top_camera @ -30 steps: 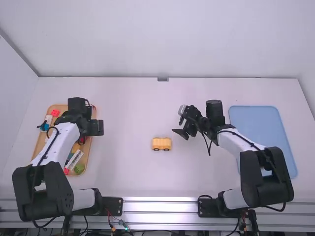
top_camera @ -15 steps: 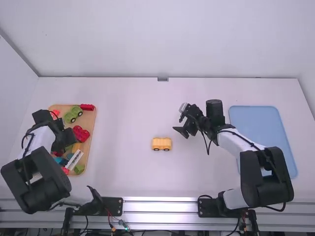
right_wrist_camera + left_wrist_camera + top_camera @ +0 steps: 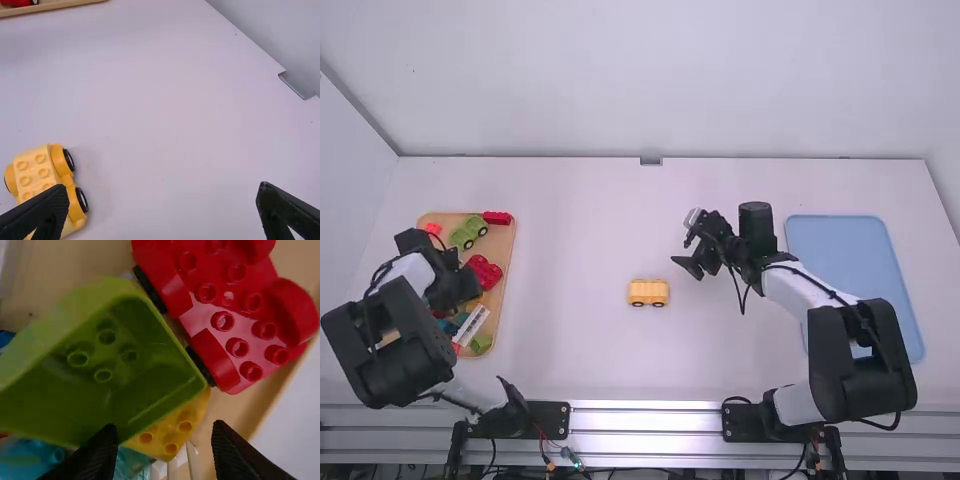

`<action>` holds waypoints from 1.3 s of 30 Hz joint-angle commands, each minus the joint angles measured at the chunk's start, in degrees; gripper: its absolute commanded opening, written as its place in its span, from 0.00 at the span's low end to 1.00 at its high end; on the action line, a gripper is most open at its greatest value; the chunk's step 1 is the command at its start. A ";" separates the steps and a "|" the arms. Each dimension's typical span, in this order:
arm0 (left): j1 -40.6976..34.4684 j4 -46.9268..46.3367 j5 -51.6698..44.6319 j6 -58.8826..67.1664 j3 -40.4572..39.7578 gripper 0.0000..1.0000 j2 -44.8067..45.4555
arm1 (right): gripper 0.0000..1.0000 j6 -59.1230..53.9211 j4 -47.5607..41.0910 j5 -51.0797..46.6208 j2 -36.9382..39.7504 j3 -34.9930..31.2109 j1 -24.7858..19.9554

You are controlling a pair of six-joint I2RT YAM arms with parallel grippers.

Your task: Assemble lego blocks to make yellow taxi

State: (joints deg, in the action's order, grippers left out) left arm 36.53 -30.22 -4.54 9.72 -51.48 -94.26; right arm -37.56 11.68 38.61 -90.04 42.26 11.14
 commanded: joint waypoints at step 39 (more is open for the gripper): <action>-0.52 -7.06 -0.42 5.14 -2.82 0.50 -4.74 | 0.99 0.33 0.52 0.31 0.31 0.20 0.13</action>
State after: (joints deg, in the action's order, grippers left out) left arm 36.23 -36.80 -3.88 13.58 -54.72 -98.15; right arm -37.63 12.12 38.59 -90.04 42.26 11.14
